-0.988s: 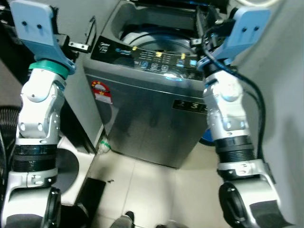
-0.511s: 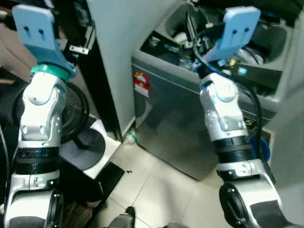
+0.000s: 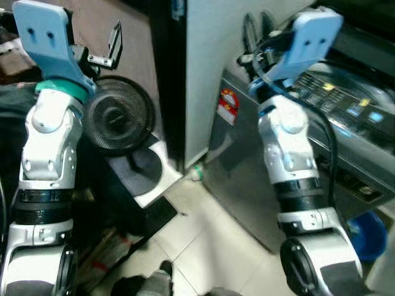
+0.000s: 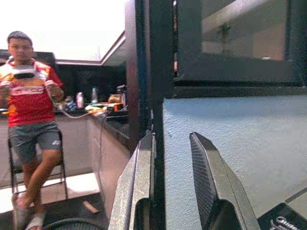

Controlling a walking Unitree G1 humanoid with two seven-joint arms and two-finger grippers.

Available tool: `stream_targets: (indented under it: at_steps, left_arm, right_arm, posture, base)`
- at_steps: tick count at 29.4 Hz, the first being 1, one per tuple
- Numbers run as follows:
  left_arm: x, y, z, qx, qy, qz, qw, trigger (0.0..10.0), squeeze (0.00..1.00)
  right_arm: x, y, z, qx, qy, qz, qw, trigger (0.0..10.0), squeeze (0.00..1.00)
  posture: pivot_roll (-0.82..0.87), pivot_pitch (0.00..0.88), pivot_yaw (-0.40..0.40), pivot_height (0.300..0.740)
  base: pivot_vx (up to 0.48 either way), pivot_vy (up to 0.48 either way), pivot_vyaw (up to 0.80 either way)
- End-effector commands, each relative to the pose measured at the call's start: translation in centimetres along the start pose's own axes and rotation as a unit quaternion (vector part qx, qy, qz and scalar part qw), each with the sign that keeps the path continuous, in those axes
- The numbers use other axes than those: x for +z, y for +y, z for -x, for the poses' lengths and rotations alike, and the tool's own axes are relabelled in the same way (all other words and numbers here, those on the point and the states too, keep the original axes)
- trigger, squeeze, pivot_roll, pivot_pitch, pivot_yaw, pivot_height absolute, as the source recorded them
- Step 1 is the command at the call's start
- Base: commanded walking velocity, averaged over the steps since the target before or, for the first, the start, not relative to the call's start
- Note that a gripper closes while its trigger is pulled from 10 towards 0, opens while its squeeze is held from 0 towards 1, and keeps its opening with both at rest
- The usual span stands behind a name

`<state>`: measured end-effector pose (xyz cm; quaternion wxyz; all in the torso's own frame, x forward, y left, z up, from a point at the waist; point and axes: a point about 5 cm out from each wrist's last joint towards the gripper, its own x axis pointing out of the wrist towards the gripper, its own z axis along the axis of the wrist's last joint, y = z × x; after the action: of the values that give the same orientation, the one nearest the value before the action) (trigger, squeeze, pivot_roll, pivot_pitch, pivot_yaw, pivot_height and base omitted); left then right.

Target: Clothes washing

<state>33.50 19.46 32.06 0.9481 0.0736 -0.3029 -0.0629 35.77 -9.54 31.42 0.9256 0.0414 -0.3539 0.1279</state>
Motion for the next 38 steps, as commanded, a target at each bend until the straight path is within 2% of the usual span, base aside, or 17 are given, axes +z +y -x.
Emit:
stream_targets:
  at_steps: [1,38]
  left_arm:
    - [-0.03,-0.14,0.02,-0.005,0.005,-0.01,1.0,10.0,0.0]
    - [-0.3,0.02,-0.04,-0.005,0.016,-0.017,1.0,10.0,0.0]
  right_arm:
    - [-0.02,-0.27,0.08,-0.003,0.002,0.002,1.0,10.0,0.0]
    - [-0.06,-0.26,0.04,-0.002,0.002,0.0,1.0,10.0,0.0]
  posture:
    - [0.13,0.076,0.029,0.74]
    - [0.13,0.077,0.032,0.74]
  base:
    - [0.0,0.0,0.8]
    - [0.0,0.0,0.8]
